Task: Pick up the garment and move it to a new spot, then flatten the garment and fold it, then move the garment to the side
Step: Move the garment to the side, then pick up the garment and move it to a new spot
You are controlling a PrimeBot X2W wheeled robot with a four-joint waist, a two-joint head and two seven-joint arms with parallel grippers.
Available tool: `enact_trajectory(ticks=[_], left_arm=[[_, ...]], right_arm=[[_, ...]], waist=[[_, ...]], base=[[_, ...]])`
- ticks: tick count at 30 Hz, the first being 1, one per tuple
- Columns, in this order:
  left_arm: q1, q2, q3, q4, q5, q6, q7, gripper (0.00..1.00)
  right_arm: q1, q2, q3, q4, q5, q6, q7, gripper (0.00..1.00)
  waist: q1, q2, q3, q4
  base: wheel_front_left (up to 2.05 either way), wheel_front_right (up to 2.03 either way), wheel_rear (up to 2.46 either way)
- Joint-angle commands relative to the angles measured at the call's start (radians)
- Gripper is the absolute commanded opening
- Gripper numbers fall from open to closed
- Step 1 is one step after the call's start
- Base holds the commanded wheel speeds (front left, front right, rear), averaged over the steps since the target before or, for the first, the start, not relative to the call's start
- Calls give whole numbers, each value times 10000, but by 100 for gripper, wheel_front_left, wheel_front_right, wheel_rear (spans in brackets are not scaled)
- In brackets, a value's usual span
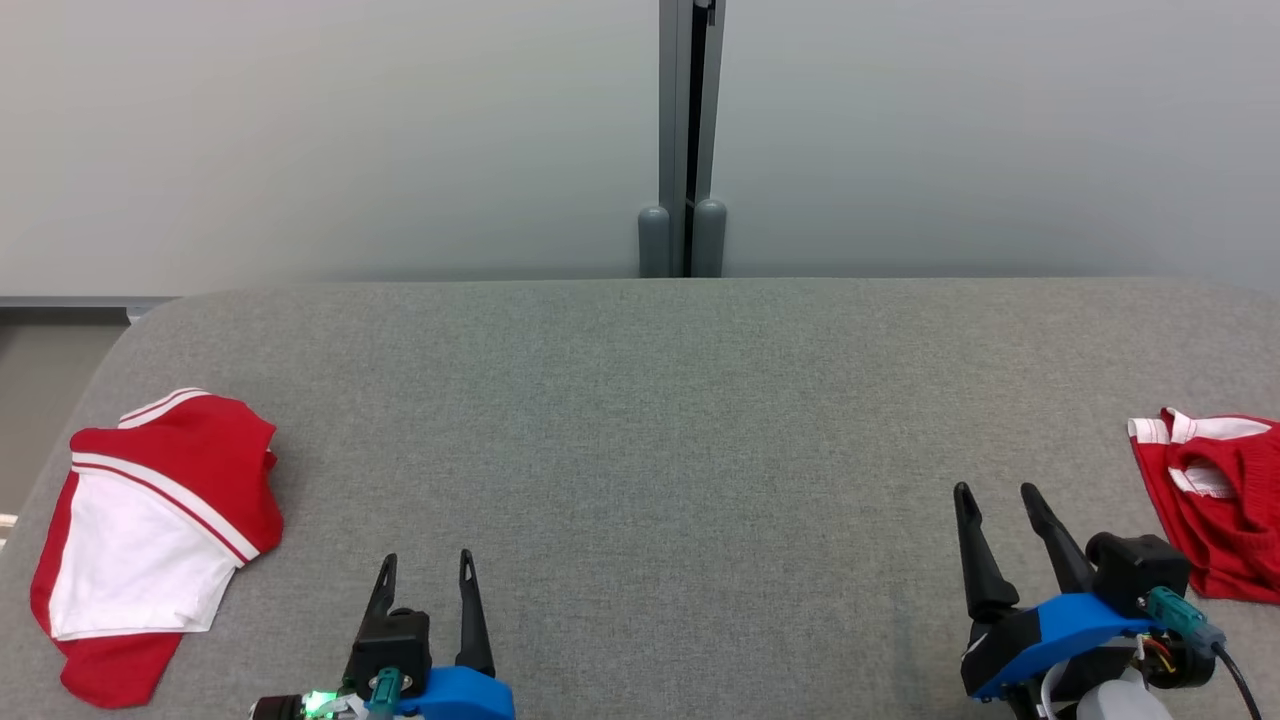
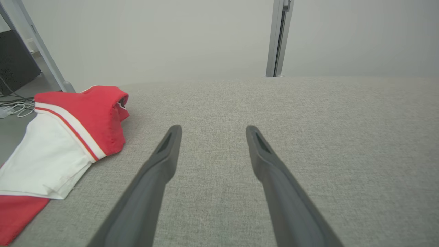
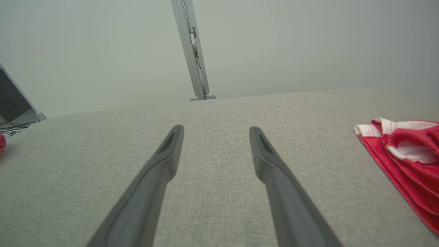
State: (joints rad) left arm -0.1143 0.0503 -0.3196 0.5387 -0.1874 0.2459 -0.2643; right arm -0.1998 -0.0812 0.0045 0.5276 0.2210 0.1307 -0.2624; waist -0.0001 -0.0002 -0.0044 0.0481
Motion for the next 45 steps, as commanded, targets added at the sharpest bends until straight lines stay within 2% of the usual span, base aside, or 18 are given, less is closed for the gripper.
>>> enact_trajectory(ticks=[1,7,11,15,22,23,28,33,38,45], left_arm=[[184,2,220,-37,116,-97,1,100],[434,0,594,-193,302,-252,1,100],[397,7,621,-321,403,-311,1,100],[347,5,617,-429,454,-278,1,100],[334,0,815,-543,544,-170,1,100],[334,0,815,-543,544,-170,1,100],[539,-1,1061,-700,492,-110,-1,100],[796,5,1373,-857,436,-55,1,100],[834,-6,1630,-865,318,-157,1,100],[-158,0,2118,-641,426,-257,1,100]], right_arm=[[246,115,-22,-63,-3,1,-30,100],[203,253,129,-161,-132,1,-30,100],[272,279,218,-240,-194,1,-30,100],[355,281,348,-315,-147,1,-30,100],[342,276,762,-428,3,1,-30,100],[342,276,762,-428,3,1,-30,100],[286,275,1069,-467,90,1,-30,100],[277,277,1380,-464,214,1,-30,100],[156,267,1648,-497,205,1,-30,100],[-215,-332,2175,-826,389,1,-30,100]], waist=[[1,2,-155,-103],[1,2,-258,-91],[1,2,-187,237],[1,2,-42,990],[1,2,237,2790],[1,2,237,2790],[1,2,360,3949],[1,2,397,4677],[1,2,642,4778],[1,2,1511,4077]], base=[[0,0,0],[0,0,0],[0,0,0],[0,0,0],[0,0,0],[0,0,0],[0,0,0],[0,0,0],[0,0,0],[0,0,0]])
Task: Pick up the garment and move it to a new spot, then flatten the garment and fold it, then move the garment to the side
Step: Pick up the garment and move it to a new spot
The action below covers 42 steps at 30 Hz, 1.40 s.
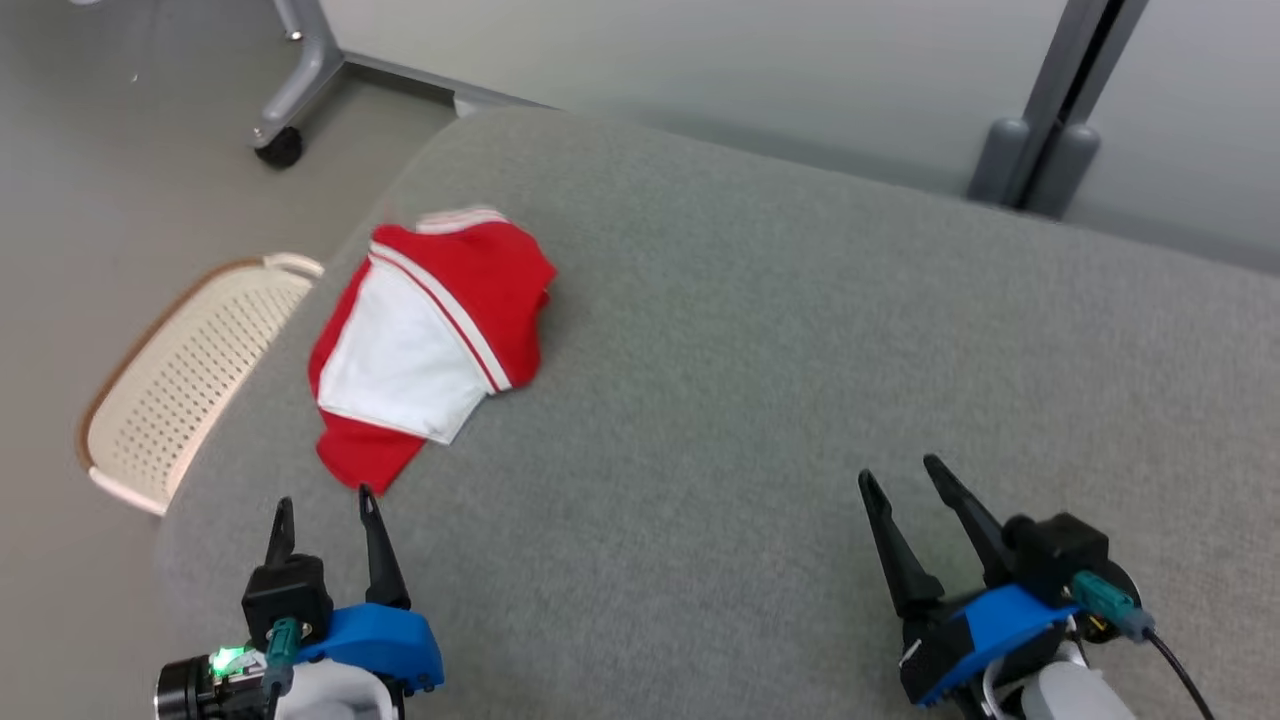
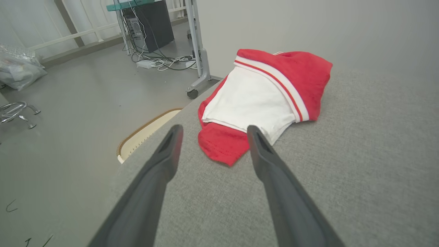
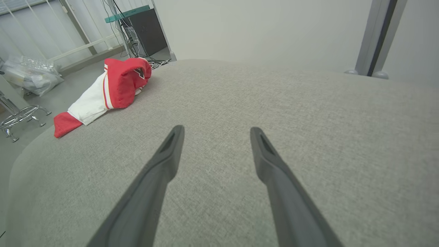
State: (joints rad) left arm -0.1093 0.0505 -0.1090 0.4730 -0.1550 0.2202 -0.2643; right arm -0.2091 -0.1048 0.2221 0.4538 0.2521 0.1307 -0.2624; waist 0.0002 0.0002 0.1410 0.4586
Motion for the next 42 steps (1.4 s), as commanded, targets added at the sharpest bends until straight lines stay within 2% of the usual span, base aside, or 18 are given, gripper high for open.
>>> enact_trajectory(ticks=[1,8,14,20,25,26,27,30,36,42], left_arm=[[-421,-6,123,115,69,-10,1,100],[-2503,263,631,1063,329,-100,2,100],[-4262,585,913,2724,367,25,1,100],[-5409,801,1285,4442,-44,40,267,100],[-5855,916,1404,5546,-332,-158,721,100],[-5904,931,1383,5700,-326,-161,720,91],[-5925,928,1342,5843,-317,-185,707,0],[-6125,1040,1274,6044,-291,-286,519,0],[-6744,1252,800,5488,22,-781,102,0],[-7205,965,187,4517,325,-1381,-12,0]], right_arm=[[-176,-233,88,-169,110,1,-30,100],[-510,-1239,569,-976,544,1,-30,100],[-902,-2023,1001,-1892,919,1,-30,100],[-1252,-2396,1223,-2424,1163,1,-30,100],[-1355,-2514,1160,-2604,1306,1,-31,100],[-1342,-2528,1139,-2605,1300,1,-30,100],[-1336,-2535,1119,-2573,1321,1,-30,100],[-1324,-2429,1024,-2457,1355,3,-30,100],[-1146,-1948,728,-2175,1265,1,-31,100],[-1063,-1307,548,-1761,1141,3,-30,100]], waist=[[-2,-2,217,-151],[-2,-2,1418,-984],[-2,-2,2298,-1754],[-2,-2,2776,-2338],[-2,-2,2884,-2609],[-2,-2,2876,-2632],[-2,-2,2849,-2655],[-2,-2,2683,-2683],[-2,-2,2022,-2721],[-2,-2,1281,-3070]], base=[[0,0,0],[0,0,0],[0,0,0],[0,0,0],[0,0,0],[0,0,0],[0,0,0],[0,0,0],[0,0,0],[0,0,0]])
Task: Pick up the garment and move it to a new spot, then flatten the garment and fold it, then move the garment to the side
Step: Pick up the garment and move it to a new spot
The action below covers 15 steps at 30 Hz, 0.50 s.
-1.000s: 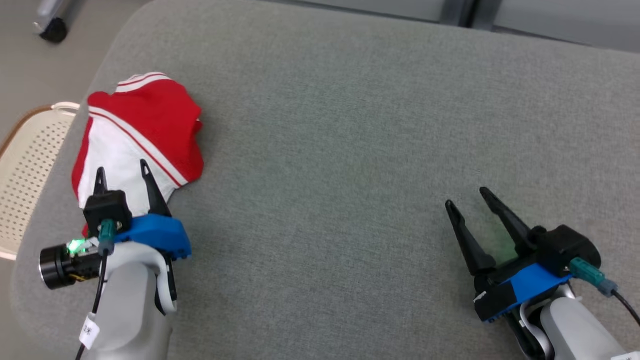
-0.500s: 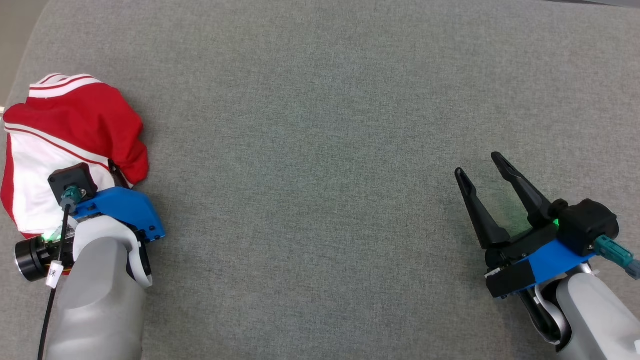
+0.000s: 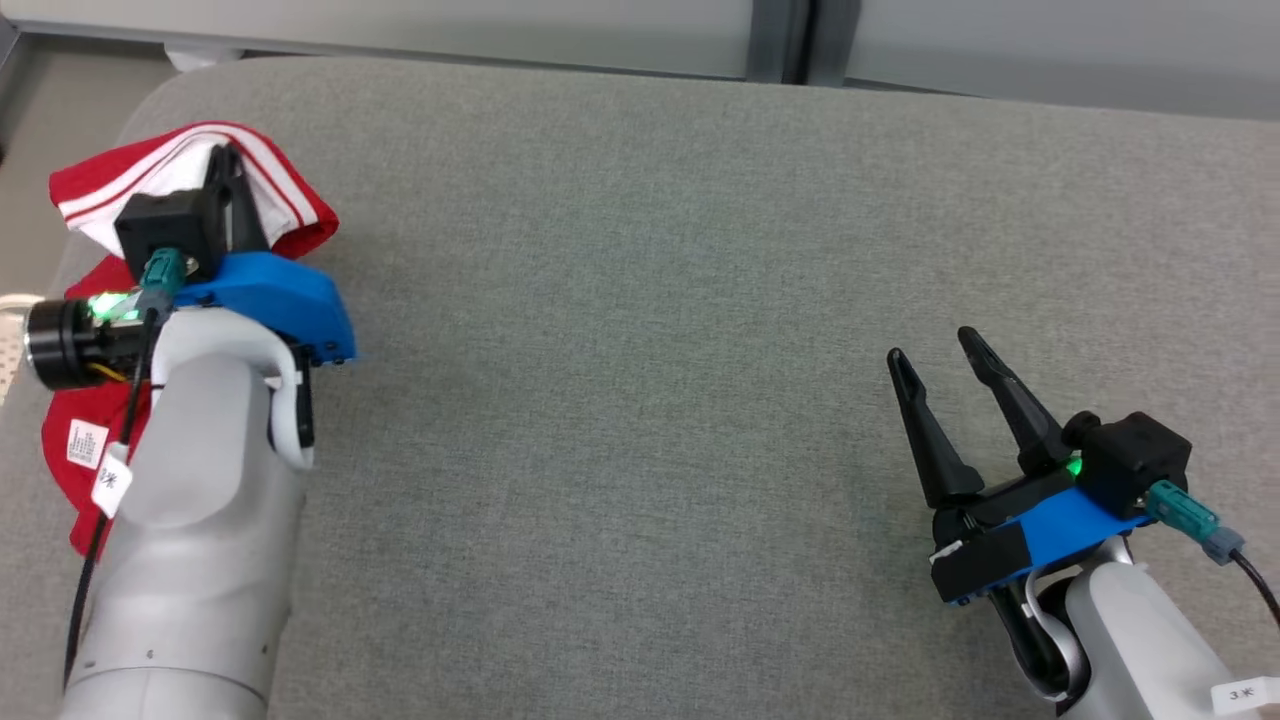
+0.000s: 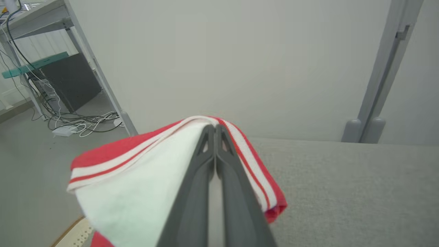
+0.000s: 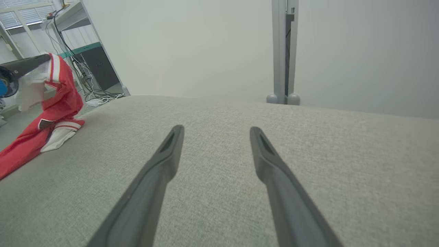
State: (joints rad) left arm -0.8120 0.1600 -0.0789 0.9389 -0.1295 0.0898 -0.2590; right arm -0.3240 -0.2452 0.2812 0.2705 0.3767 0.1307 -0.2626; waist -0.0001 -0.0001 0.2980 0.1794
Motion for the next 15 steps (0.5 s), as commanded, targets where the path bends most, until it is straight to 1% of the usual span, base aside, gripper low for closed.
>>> enact_trajectory(ticks=[1,4,7,11,13,15], left_arm=[[-208,-270,-206,-297,50,-167,-67,0],[-103,-626,-458,-664,-20,-415,-66,0],[165,-908,-819,-918,-49,-594,-68,0],[615,-1071,-1498,-1118,-400,-845,-70,0],[921,-1093,-2173,-1388,-1190,-978,-70,0],[1242,-1107,-2885,-1679,-2016,-758,-71,0]], right_arm=[[96,203,-92,135,-102,1,-29,100],[114,491,-141,337,-137,3,-26,100],[90,723,-146,491,-221,1,-28,100],[-33,958,-150,670,-218,1,-26,100],[-98,1034,-117,760,-198,3,-28,100],[-147,1111,-51,851,-166,1,-29,100]], waist=[[1,1,-389,-379],[1,1,-703,-810],[1,1,-905,-1380],[1,1,-1060,-2261],[1,1,-1093,-2719],[1,1,-1128,-3176]], base=[[0,0,0],[0,0,0],[0,0,0],[0,0,0],[0,0,0],[0,0,0]])
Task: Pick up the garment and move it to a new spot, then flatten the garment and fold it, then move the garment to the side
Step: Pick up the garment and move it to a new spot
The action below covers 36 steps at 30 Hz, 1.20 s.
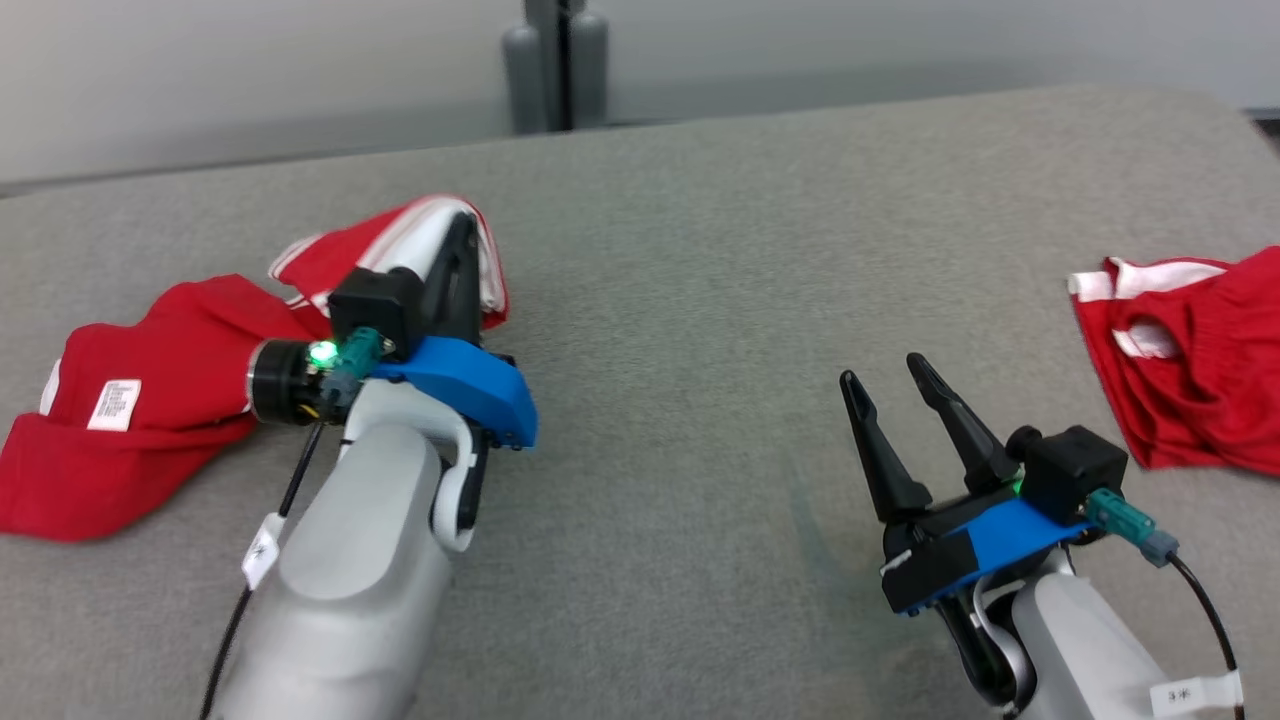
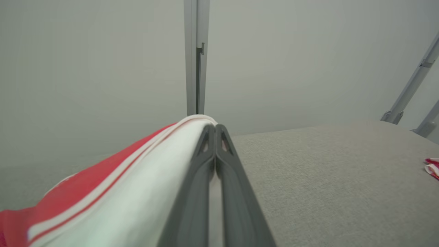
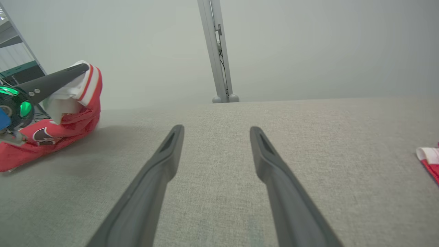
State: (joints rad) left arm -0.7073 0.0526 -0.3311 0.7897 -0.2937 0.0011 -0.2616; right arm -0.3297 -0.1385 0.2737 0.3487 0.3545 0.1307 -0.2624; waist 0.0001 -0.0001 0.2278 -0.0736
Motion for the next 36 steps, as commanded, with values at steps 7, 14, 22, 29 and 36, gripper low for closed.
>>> enact_trajectory(ticks=[7,14,22,29,36], left_arm=[[830,1,-3198,-1123,-2378,1075,-45,0],[1055,9,-4548,-1367,-3090,1889,-44,36],[1906,-7,-3555,-1346,-2220,2906,-43,100],[3865,436,-1664,-2054,-881,3159,-37,100],[5733,579,-255,-3036,193,3087,-37,100]], right_arm=[[-124,192,6,230,105,1,-30,100],[-40,198,-49,277,121,3,-30,100],[275,309,-295,357,-126,1,-30,100],[711,513,-495,638,-437,3,-30,100],[1176,698,-795,1011,-784,1,-30,100]], waist=[[-1,1,-358,-1707],[-1,1,-331,-1901],[-1,1,-891,-1100],[-1,1,-1694,-297],[-1,1,-2205,67]], base=[[0,0,0],[0,0,0],[0,0,0],[0,0,0],[0,0,0]])
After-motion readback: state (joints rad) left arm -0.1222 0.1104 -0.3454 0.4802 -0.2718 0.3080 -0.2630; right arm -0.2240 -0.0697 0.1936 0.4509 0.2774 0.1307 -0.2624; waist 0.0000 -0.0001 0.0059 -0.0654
